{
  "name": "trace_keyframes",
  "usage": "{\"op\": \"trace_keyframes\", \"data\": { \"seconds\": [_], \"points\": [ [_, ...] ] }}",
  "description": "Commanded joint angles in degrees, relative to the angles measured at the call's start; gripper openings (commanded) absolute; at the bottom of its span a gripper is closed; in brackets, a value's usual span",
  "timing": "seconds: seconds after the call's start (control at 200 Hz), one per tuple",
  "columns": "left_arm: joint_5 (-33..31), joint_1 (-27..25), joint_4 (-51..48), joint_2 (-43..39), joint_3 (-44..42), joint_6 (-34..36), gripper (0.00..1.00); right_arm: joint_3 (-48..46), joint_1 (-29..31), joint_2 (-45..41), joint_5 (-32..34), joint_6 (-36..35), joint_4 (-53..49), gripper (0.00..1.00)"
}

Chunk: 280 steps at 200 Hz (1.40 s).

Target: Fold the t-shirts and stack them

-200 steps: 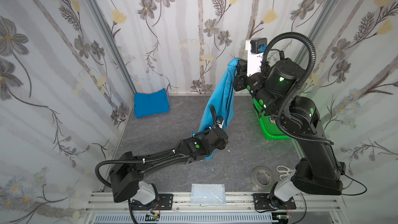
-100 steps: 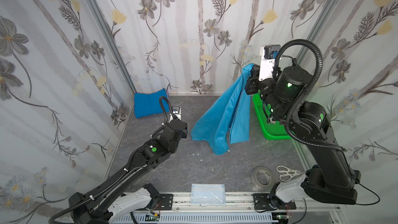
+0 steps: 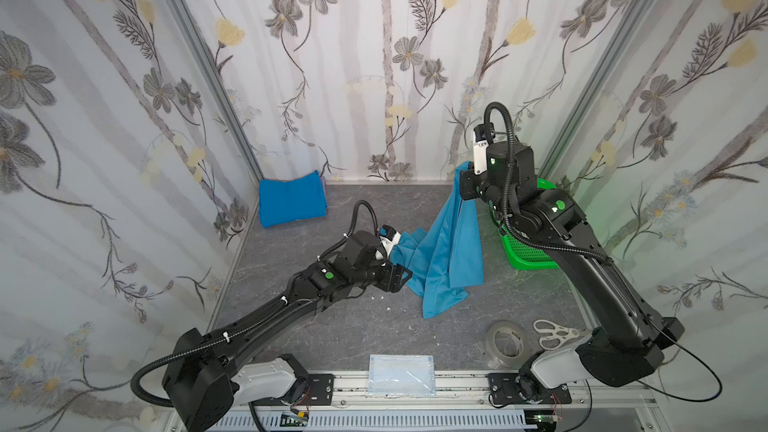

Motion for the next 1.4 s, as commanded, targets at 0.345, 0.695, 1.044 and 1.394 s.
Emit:
{"op": "trace_keyframes", "data": {
  "seconds": [0.345,0.695,1.044,1.394],
  "points": [
    [-14.64,-15.90,0.00,29.15,10.66,-3.20,0.73,-13.25,-8.42,0.78,0.72,4.39,4.31,0.00],
    [-28.39,-18.84,-13.54,26.67,15.50,-3.56,0.00,-19.78,-9.10,-7.80,-0.23,4.57,6.67,0.00],
    [-23.74,-16.36,-22.54,-16.06,10.44,7.95,0.00,-40.20,2.78,-37.28,-8.24,-7.94,22.04,0.00],
    [-25.00,3.43,-21.29,-22.87,15.79,8.60,0.00,-34.38,-5.68,-26.69,-5.18,0.90,19.23,0.00]
  ]
}}
